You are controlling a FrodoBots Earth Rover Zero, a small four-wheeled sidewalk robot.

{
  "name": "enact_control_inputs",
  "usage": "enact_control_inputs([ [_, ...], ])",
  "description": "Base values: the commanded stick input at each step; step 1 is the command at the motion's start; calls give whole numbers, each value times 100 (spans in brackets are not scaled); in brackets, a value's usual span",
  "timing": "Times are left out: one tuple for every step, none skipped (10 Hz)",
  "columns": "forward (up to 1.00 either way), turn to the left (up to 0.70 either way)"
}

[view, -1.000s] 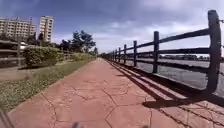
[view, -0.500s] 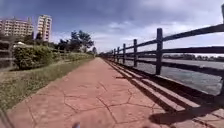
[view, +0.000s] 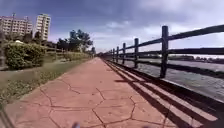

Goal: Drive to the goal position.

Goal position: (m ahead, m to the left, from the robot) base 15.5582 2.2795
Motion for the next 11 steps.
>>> enact_control_inputs([
  [70, 35],
  [70, 35],
  [70, 35],
  [70, 35],
  [70, 35],
  [70, 35],
  [70, 35],
  [70, 35],
  [70, 35],
  [70, 35],
  [70, 35],
])
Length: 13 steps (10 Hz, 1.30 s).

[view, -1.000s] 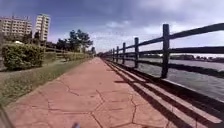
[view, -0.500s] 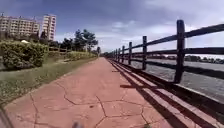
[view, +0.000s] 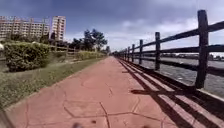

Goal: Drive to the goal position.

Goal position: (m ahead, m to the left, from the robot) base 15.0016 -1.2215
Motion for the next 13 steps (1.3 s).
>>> enact_control_inputs([
  [70, 35],
  [70, 35],
  [70, 21],
  [70, 0],
  [70, 0],
  [70, 0],
  [70, 0],
  [70, 0],
  [70, 0],
  [70, 0],
  [70, 0],
  [70, 0],
  [70, 0],
])
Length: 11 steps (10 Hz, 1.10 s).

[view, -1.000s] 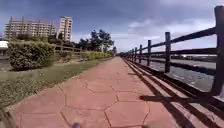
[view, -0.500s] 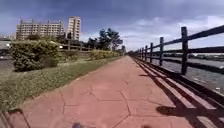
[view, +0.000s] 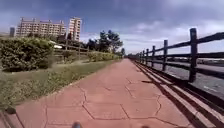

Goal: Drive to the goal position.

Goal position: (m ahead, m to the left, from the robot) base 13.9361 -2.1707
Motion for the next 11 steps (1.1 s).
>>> enact_control_inputs([
  [70, 0],
  [70, 0],
  [70, 0],
  [70, 0],
  [70, 0],
  [70, 29],
  [70, 35],
  [70, 35],
  [70, 35],
  [70, 35],
  [70, 5],
])
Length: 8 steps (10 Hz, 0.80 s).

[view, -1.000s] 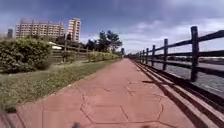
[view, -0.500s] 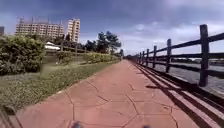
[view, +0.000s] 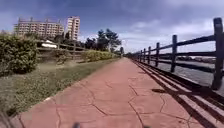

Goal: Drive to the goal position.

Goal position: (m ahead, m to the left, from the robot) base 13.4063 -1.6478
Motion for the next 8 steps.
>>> enact_control_inputs([
  [70, 0],
  [70, 0],
  [70, 0],
  [70, 0],
  [70, 0],
  [70, 0],
  [70, 0],
  [70, 0],
])
